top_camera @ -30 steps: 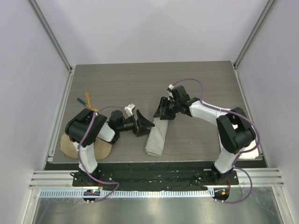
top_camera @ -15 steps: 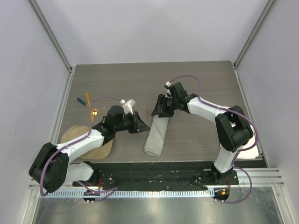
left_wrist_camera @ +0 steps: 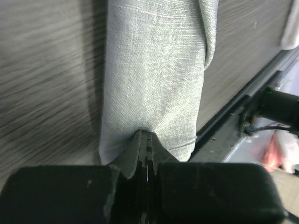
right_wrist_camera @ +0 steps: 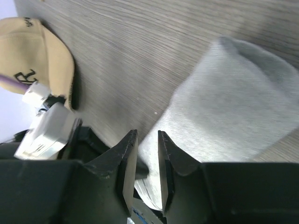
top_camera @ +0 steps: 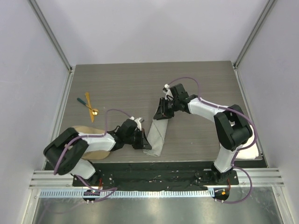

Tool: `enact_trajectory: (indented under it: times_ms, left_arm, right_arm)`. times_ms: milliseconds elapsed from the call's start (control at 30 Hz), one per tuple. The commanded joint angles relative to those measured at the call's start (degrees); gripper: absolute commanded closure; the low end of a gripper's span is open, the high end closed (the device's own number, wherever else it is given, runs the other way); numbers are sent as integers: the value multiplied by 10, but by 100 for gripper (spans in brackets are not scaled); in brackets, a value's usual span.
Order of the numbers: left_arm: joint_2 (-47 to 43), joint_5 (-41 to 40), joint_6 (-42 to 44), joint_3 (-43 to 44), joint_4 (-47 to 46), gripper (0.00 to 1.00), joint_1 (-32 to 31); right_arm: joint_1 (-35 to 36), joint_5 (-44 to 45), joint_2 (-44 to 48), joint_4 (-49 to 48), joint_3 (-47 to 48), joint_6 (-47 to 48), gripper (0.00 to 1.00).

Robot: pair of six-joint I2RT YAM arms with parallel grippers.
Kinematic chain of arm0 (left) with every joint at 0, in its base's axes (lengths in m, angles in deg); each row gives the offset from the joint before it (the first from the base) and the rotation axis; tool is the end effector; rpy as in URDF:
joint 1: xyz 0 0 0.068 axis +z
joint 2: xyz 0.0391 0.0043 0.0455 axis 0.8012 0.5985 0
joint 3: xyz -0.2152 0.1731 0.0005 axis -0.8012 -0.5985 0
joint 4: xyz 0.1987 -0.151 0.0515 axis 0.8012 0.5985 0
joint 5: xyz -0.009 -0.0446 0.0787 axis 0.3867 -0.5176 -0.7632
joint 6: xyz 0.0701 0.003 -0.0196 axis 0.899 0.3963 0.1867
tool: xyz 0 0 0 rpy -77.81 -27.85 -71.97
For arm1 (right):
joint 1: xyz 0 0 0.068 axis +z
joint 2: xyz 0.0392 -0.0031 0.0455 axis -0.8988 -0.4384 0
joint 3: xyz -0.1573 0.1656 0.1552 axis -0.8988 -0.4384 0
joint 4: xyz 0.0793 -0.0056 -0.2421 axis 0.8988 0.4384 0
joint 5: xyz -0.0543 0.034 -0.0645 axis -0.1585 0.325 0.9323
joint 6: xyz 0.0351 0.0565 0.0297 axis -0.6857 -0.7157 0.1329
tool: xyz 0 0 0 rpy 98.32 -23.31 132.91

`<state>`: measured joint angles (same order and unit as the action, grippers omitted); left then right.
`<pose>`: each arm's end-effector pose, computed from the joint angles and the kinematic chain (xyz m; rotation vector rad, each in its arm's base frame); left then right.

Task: Fold the napkin into a case and place the utensils inside
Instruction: Smooth out the smaller rectangle-folded napkin at the center of the board.

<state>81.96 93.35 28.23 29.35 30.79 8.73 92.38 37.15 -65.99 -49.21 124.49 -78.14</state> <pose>0.1744 -0.2007 0.1296 0.0495 2.6117 -1.1468 0.3188 0.2080 0.1852 -0.1867 2.6131 1.0923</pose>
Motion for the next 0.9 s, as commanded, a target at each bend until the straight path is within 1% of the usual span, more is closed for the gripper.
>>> enact_trajectory:
  times_ms: [0,67,133,167,233,267,300,367,400,433,467,500,533,600,633,700,867]
  left_arm:
    - [84,-4,-17,-16,-76,100,-1]
    - [115,-13,-18,-16,-85,100,-2]
    - [115,-26,-17,-18,-89,100,-2]
    - [101,-35,-12,-11,-57,100,-2]
    - [79,-71,28,10,5,100,-3]
    - [65,-84,40,33,35,100,-2]
    - [46,-96,65,45,90,100,-3]
    - [28,-114,81,74,123,96,-2]
    - [16,-117,88,83,156,94,-2]
    - [12,-120,96,93,168,86,-2]
    - [8,-121,102,113,183,82,-1]
    - [4,-122,105,123,196,78,-1]
    - [-4,-125,113,142,223,71,-2]
    - [-16,-140,119,159,247,67,0]
    - [-29,-146,122,173,275,65,2]
    - [-43,-141,125,186,293,65,15]
    - [-116,-141,111,218,351,69,53]
  right_arm:
    - [-10,2,-18,-19,-12,19,71]
    - [-17,10,-28,-18,-10,24,72]
    - [-23,12,-29,-19,-11,25,72]
    - [-30,10,-26,-18,-14,29,72]
    - [-32,11,-15,-13,-19,34,72]
    - [-32,14,1,-7,-23,38,73]
    - [-32,17,8,2,-24,50,73]
    - [-32,27,36,30,-31,60,72]
    - [-32,28,48,39,-35,66,71]
    - [-32,27,60,53,-41,67,69]
    - [-31,30,72,62,-54,71,67]
    - [-29,38,100,74,-62,76,59]
    - [-28,47,115,98,-70,85,56]
    - [-23,76,157,119,-99,93,50]
    - [-13,79,166,133,-109,94,50]
    - [4,86,188,139,-144,87,50]
    - [82,117,237,98,-228,37,57]
